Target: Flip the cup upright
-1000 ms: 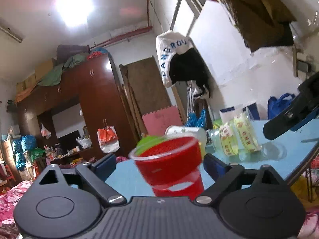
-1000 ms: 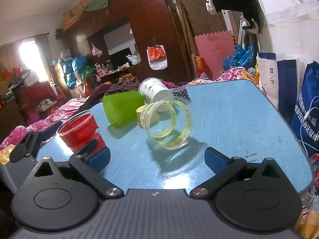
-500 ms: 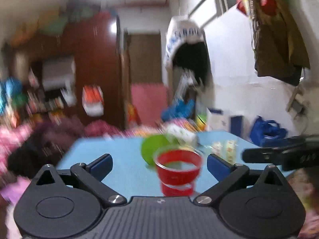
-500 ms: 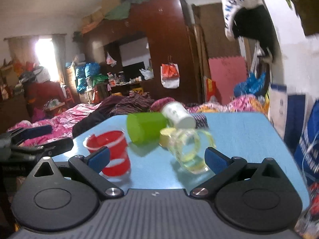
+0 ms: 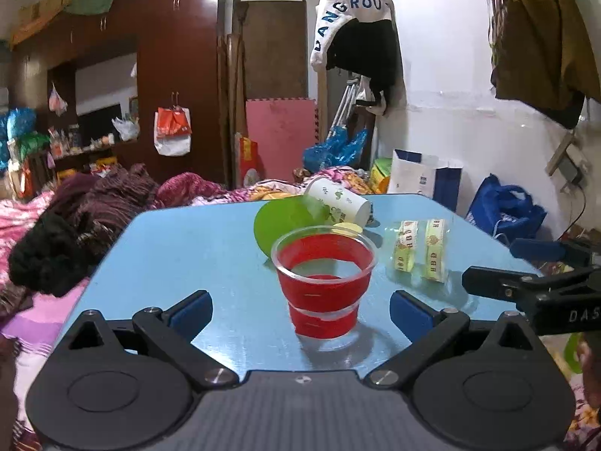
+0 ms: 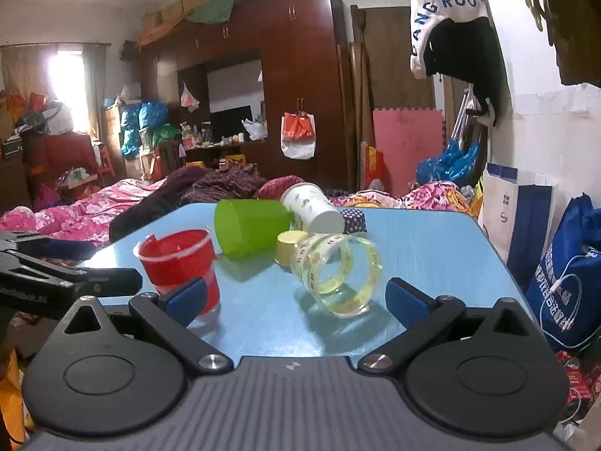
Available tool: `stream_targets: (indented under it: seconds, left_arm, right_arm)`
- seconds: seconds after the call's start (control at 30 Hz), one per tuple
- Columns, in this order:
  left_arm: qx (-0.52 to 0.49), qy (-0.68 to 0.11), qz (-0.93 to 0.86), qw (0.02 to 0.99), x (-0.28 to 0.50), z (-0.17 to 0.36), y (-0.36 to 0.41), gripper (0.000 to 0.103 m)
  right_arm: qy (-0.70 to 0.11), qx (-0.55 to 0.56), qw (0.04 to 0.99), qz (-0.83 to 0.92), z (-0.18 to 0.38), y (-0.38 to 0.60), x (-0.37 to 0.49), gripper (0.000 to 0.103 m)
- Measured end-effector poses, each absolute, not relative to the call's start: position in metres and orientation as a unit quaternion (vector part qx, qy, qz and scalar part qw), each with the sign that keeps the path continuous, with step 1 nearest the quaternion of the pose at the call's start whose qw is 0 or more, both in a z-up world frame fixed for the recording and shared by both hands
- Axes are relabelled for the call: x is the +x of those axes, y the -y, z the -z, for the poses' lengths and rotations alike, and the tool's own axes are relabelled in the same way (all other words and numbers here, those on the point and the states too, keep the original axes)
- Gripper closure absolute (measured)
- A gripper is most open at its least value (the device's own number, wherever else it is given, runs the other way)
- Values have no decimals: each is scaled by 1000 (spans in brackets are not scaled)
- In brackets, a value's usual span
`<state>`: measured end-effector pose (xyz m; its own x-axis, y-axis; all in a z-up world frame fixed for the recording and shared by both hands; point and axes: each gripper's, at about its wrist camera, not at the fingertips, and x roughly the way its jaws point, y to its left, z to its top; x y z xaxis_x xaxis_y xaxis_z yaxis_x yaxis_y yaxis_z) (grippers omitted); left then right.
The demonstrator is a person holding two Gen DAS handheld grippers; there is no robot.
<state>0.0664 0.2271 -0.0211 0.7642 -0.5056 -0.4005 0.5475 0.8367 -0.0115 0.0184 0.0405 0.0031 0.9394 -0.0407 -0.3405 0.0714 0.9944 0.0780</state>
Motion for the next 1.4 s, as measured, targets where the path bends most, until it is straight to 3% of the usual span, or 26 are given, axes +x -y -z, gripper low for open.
stream_targets:
  seconds: [1.4]
  left_arm:
    - [42, -205, 273, 939, 62, 19, -237, 2]
  right_arm:
    - [-170, 52, 984, 18, -7, -32, 9, 1]
